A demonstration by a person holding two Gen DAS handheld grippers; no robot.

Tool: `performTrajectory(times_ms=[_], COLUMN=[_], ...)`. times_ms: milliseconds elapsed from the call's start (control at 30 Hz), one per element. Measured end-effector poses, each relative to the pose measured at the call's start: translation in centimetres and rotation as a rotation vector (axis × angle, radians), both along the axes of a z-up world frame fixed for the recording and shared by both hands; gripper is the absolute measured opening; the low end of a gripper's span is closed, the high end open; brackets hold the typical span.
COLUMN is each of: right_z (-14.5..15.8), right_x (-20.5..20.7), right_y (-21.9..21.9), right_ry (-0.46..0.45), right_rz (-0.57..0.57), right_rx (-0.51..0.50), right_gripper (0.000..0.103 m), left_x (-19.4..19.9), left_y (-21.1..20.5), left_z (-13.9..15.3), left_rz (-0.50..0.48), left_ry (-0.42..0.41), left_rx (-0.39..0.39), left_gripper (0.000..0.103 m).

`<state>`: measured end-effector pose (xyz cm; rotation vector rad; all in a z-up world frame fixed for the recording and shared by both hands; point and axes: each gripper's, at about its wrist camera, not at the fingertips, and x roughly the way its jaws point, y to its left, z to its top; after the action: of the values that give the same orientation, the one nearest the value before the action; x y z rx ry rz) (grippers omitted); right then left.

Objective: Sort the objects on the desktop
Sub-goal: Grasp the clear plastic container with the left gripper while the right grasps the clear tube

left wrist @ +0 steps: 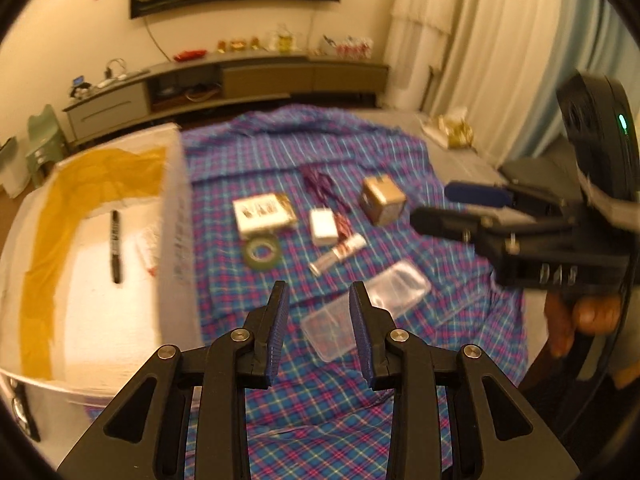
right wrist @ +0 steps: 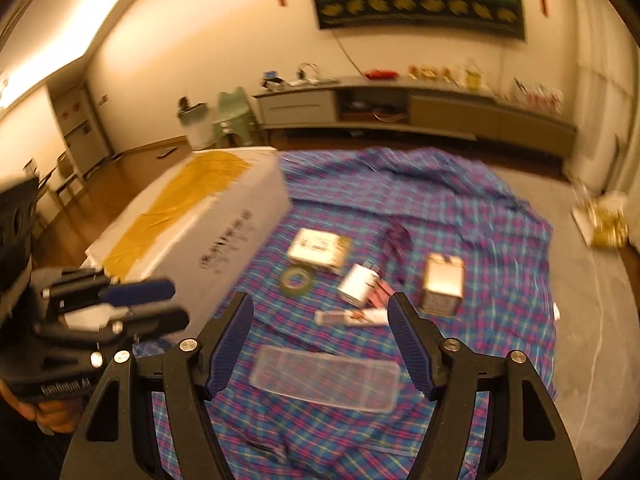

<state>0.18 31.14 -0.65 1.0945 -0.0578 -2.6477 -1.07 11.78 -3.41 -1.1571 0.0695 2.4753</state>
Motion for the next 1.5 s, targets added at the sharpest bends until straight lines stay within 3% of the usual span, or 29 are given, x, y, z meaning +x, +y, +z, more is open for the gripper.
performTrajectory(times_ms=[133,233,433,667,733,800,867,933,967,1000,1200,1233,1300,1333,1367,1400,1433,1500], right_z=[-2.6,-4.8,-8.4,-11.2,-12.0,-12.6,-13.0,-13.0,-12.8,-12.8,-12.6,-12.6,-12.8,-13.0,-13.0,-12.9,-12.7,-12.2], right_x=[-1.4,-3.0,-5.7,-8.1,-8.5,-9.0,-9.8,-10.1,-10.2,-10.3,-9.7,-9.8,-9.9,-10.0,-10.3,-10.4,-10.7,-10.9], right_y=[1.7,1.5,-0.7,-2.2,-2.8,-2.6,-2.2,-1.9,-1.5,-1.3,-1.1,-1.5,-2.2,-2.5,-2.7,-2.7,-2.5,-1.6], right_ry=[-0.091,-0.151,-0.161,-0.135,-0.139,-0.130,-0.181,-0.200,-0.215,-0.228,-0.244,-0.231,-0.196,-0.184,-0.185,-0.198,-0.216,-0.245], right_rz=[-0.032,-0.004,0.150,0.277,0.311,0.337,0.345,0.346,0.344,0.342,0.343,0.349,0.352,0.358,0.357,0.352,0.339,0.322], right_rx=[-0.025,0.045,0.277,0.356,0.382,0.351,0.301,0.301,0.303,0.297,0.278,0.285,0.299,0.285,0.274,0.277,0.268,0.207], right_gripper=[0.071,0.071,0.071,0.071,0.071,0.071,0.067,0.052,0.036,0.029,0.026,0.028,0.042,0.042,0.041,0.028,0.022,0.021], left_x=[-1.0,-1.5,-2.2,-2.8,-2.6,-2.5,-2.2,-2.0,-1.9,-1.8,-1.2,-1.1,-1.0,-0.9,-0.7,-0.5,-0.4,-0.6], left_y=[1.8,2.6,4.2,5.1,5.2,5.4,5.3,5.4,5.5,5.6,6.8,7.0,7.4,7.8,8.0,8.1,8.3,8.4], left_z=[-2.6,-3.7,-5.7,-8.2,-8.1,-8.2,-8.1,-8.0,-7.9,-7.8,-7.9,-7.9,-8.1,-8.1,-8.1,-8.2,-8.3,-8.3], left_rz=[-0.031,-0.045,-0.118,-0.161,-0.190,-0.206,-0.225,-0.250,-0.271,-0.287,-0.295,-0.296,-0.307,-0.318,-0.325,-0.330,-0.334,-0.323], left_ry=[-0.049,-0.075,-0.109,-0.148,-0.128,-0.121,-0.118,-0.134,-0.152,-0.163,-0.104,-0.093,-0.068,-0.047,-0.031,-0.015,-0.001,0.012], left_rx=[-0.029,-0.033,-0.046,-0.078,-0.075,-0.073,-0.068,-0.051,-0.032,-0.018,-0.089,-0.100,-0.117,-0.131,-0.144,-0.158,-0.172,-0.205], left_gripper=[0.033,0.033,0.033,0.033,0.040,0.043,0.045,0.045,0.045,0.045,0.046,0.047,0.051,0.052,0.053,0.053,0.053,0.055])
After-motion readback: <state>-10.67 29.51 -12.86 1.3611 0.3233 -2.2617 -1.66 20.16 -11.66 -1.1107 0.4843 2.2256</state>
